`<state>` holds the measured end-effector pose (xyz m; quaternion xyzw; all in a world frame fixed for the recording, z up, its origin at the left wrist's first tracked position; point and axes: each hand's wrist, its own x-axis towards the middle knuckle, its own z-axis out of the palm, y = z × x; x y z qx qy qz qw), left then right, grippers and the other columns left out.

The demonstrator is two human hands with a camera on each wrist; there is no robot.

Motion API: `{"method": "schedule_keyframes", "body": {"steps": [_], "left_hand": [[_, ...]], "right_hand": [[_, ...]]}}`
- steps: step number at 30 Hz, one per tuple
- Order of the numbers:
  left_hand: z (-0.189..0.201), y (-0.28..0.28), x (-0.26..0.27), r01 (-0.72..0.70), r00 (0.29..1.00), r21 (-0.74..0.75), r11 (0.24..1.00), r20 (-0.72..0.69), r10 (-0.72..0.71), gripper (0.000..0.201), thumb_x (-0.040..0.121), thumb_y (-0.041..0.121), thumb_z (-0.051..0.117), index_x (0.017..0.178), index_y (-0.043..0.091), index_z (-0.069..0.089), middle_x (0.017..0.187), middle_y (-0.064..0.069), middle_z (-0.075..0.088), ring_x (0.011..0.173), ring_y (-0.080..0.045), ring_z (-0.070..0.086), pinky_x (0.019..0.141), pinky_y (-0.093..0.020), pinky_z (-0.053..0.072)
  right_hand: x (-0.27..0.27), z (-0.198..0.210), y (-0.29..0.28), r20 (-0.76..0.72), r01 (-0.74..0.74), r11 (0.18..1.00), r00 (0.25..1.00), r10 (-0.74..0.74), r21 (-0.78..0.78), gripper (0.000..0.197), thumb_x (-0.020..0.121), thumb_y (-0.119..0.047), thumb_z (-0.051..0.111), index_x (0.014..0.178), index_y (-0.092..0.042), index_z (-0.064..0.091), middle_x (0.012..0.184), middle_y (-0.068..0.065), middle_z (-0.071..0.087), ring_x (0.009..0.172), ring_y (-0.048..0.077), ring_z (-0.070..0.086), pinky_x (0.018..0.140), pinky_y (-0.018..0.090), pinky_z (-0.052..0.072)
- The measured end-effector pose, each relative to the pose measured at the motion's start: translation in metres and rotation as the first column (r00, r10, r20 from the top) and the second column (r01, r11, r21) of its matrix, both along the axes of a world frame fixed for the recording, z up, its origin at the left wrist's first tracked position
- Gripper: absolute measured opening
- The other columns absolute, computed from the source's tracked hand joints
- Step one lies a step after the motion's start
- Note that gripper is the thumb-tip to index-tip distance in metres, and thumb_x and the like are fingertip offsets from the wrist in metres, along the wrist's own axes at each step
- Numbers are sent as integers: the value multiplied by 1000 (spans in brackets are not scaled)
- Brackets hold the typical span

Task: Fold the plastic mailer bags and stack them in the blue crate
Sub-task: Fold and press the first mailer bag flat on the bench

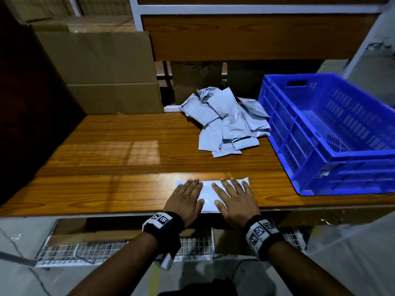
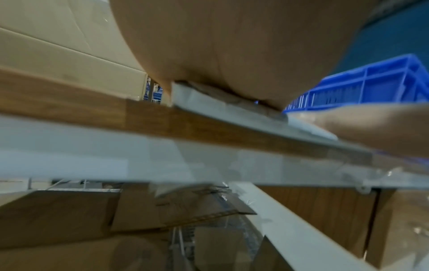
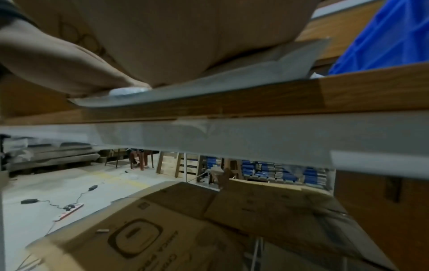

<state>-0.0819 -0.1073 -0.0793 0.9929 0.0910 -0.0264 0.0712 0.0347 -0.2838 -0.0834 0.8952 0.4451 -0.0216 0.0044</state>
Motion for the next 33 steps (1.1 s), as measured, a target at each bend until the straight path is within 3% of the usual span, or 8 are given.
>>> {"method": "schedule_keyframes", "body": {"steps": [3,6,9,14,20,27,31,33], "left_hand": [[-3,-3,-2,-14,1000,47,999,22,13,75,89,52,-1,154,18,13,161,-2,11,148,-19,5,119,-37,3],[-5,-5,0,-11,1000,89,996,25,9,72,91,50,3,153,16,16,161,-4,14,148,-21,8,119,-39,4],[-6,-2,-1,-14,1000,69,997,15,13,75,88,53,-1,154,20,11,162,0,7,148,-18,2,119,-36,0],[-9,9,-8,-35,999,60,998,41,32,74,91,55,3,154,18,10,161,-1,9,148,-17,3,115,-32,-7],[-9,6,-10,-52,998,36,998,34,50,74,90,55,1,154,20,8,162,1,6,148,-16,0,114,-32,-12],[-8,31,-18,-6,1000,65,998,4,6,75,92,62,9,155,20,6,161,3,4,148,-15,1,116,-34,-6],[-12,37,-22,10,1000,52,999,12,-10,76,91,64,7,154,22,7,161,4,7,148,-13,1,117,-36,-3],[-14,36,-22,-1,1000,48,999,13,0,77,90,65,4,154,23,5,162,4,5,148,-12,-2,117,-36,-4]], "right_hand": [[-3,-2,2,-20,14,1000,1000,-13,28,57,94,-57,26,147,-36,37,153,2,39,143,30,31,116,53,15],[-6,-6,2,-1,3,999,1000,-3,49,54,94,-52,35,143,-31,45,149,5,44,142,32,33,115,56,19],[-4,-4,0,16,-10,999,1000,9,50,57,94,-55,28,145,-34,41,151,3,42,143,31,31,116,56,20],[11,-3,-9,-20,41,997,999,-40,66,68,91,-60,14,152,-31,26,160,-2,22,149,27,14,119,51,5],[7,-10,-8,-47,70,994,997,-66,89,65,93,-56,18,149,-28,36,157,1,31,147,28,20,118,51,5],[21,0,-25,-83,8,997,997,-1,78,76,89,-64,2,156,-26,4,163,-6,1,150,17,-3,120,42,-4],[20,-2,-26,-105,60,998,993,-56,37,79,86,-66,0,154,-26,-7,163,-5,-4,150,15,-5,120,42,-4],[20,-2,-25,-110,71,997,992,-66,42,80,87,-67,1,155,-25,-5,164,-3,-1,150,15,-4,120,43,-3]]}}
